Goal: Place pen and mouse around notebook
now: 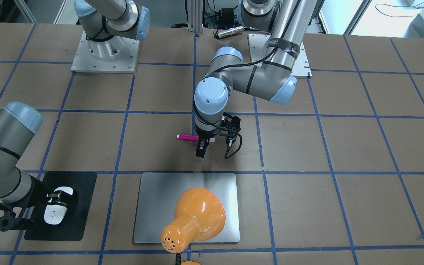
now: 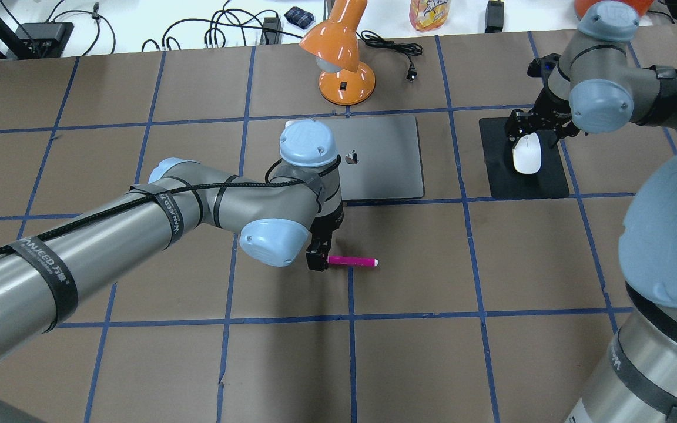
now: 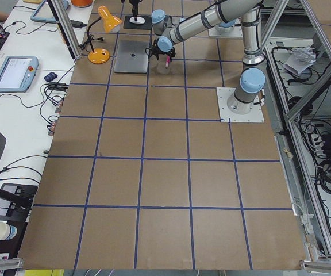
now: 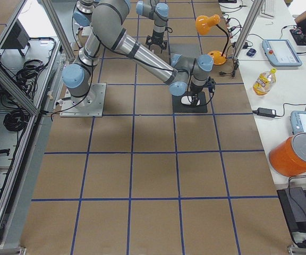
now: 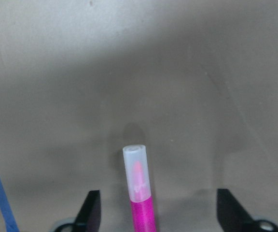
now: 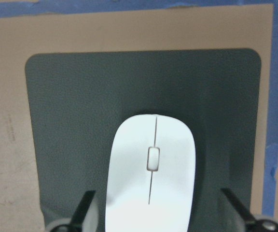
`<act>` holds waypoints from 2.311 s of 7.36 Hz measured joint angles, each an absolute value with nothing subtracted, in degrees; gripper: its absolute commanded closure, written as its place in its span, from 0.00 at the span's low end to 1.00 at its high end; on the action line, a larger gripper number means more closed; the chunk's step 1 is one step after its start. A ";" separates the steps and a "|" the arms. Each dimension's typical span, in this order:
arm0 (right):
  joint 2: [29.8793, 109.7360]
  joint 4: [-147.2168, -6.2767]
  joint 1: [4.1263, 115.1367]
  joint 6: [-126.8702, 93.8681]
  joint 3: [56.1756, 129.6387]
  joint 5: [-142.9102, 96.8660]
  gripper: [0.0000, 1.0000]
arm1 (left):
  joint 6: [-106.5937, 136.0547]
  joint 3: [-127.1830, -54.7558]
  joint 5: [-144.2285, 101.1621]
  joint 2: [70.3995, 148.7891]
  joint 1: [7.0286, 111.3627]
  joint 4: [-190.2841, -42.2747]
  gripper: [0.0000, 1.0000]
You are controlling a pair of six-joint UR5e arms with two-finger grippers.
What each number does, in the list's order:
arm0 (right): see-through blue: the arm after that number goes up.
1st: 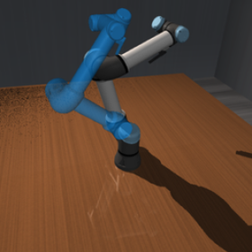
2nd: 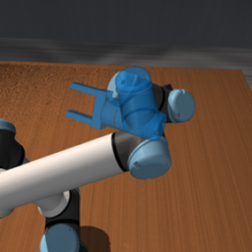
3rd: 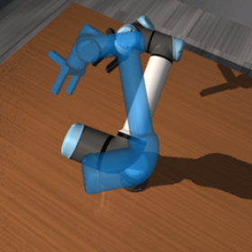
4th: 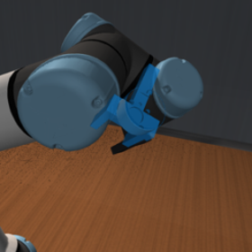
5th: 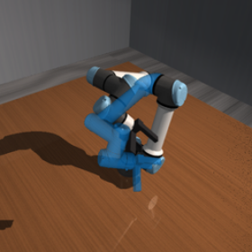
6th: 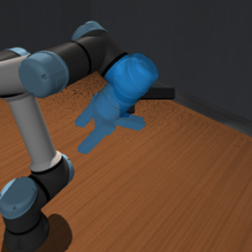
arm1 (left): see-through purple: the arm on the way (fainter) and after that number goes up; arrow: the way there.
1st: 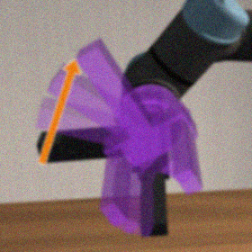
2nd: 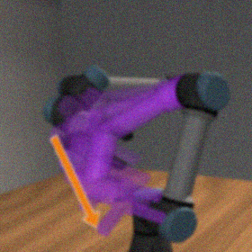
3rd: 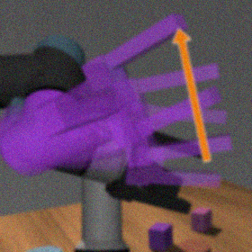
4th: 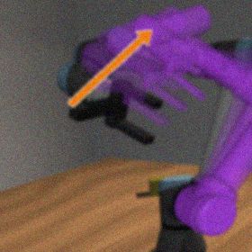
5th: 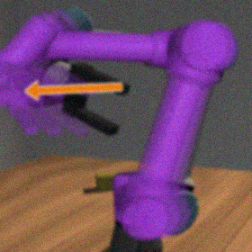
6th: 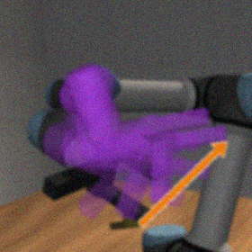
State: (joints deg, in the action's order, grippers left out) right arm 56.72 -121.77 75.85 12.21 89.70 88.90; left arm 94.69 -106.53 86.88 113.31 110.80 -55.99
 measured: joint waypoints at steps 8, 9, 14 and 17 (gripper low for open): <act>80.56 -88.58 82.52 6.82 80.09 90.55 0.00 | 41.13 -100.62 91.02 92.26 94.61 -79.74 0.00; 82.26 -87.12 83.36 6.52 80.26 90.68 0.00 | 33.59 -100.41 91.07 90.47 93.24 -81.56 0.00; 85.17 -86.56 84.01 4.28 82.46 90.43 0.00 | 4.94 -95.31 90.98 87.78 89.94 -88.84 0.00; 84.96 -87.16 86.03 -4.67 81.81 89.99 0.00 | -7.89 -91.22 94.67 88.99 89.80 -91.13 0.00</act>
State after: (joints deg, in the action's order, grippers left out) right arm 84.96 -87.16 86.03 -4.67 81.81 89.99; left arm -7.89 -91.22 94.67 88.99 89.80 -91.13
